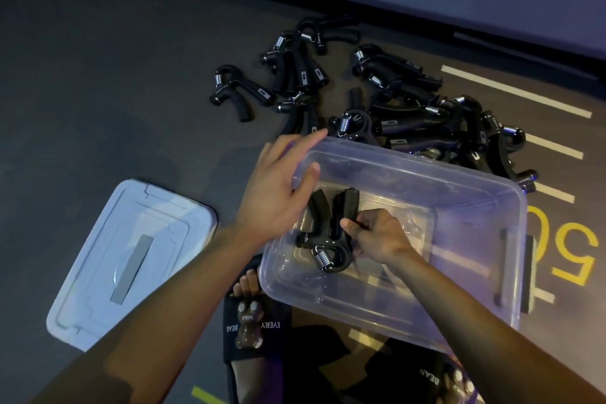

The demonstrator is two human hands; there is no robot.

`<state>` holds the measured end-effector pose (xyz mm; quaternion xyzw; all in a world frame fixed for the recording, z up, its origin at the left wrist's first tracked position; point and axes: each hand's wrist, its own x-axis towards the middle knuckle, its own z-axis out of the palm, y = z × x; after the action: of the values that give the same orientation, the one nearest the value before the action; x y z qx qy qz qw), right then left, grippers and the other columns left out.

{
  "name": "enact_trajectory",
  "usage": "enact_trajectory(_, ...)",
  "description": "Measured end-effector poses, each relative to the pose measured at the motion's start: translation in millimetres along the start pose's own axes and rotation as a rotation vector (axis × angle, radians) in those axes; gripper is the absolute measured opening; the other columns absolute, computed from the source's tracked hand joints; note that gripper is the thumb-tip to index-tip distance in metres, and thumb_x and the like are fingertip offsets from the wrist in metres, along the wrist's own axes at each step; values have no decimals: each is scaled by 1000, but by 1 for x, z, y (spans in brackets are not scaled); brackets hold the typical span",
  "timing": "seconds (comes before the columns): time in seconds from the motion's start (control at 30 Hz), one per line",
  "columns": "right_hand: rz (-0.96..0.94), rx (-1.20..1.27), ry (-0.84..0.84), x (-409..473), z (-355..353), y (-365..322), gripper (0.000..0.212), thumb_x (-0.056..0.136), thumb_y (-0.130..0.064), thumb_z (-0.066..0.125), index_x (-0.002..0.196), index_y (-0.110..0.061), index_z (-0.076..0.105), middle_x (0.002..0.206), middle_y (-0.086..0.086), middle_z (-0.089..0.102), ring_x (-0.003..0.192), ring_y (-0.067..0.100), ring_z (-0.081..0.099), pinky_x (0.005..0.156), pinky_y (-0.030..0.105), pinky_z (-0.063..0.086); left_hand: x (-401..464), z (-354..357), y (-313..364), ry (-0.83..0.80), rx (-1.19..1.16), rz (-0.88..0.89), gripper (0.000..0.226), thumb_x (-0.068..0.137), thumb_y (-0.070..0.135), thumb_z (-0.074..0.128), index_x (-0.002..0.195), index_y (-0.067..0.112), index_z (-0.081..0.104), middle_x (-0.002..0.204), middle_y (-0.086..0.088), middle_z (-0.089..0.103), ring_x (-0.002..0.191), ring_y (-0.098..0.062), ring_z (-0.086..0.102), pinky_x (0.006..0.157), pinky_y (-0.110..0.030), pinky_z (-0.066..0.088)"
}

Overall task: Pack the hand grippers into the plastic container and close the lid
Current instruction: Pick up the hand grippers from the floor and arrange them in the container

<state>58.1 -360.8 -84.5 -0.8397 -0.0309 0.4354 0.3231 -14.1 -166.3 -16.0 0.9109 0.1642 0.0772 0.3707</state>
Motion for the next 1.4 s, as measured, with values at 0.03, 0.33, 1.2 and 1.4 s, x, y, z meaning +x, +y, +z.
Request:
enact_trajectory(0.03,-7,-16,-12,0,1,0,26,92,-35,69,83,-11,71,63,8,73,51,14,69,74,45,61,0,0,1,-3,-1,-10,47,104,33,49,150,34,45,131,12,52,118,-11,48,104,-17,34)
enact_trajectory(0.33,-111,-397,40,-5,11,-5,42,97,-47,56,95,-6,66,89,15,72,85,32,70,75,34,55,-1,-1,1,-26,-26,-59,49,104,28,50,151,39,43,121,20,47,104,-5,45,95,-6,29)
enact_trajectory(1.2,-207,-686,65,-24,-1,-17,53,100,-61,32,109,-16,59,101,14,70,95,36,66,71,36,45,4,-6,-7,-54,-145,3,41,105,46,43,145,42,49,124,20,52,105,-3,56,93,-20,43)
enact_trajectory(1.4,-457,-312,311,-29,-27,-46,36,98,-56,38,99,-28,60,80,-5,72,70,17,68,62,30,51,48,-35,-64,40,-33,-318,26,103,32,51,123,30,67,112,9,66,103,-12,63,92,-27,47)
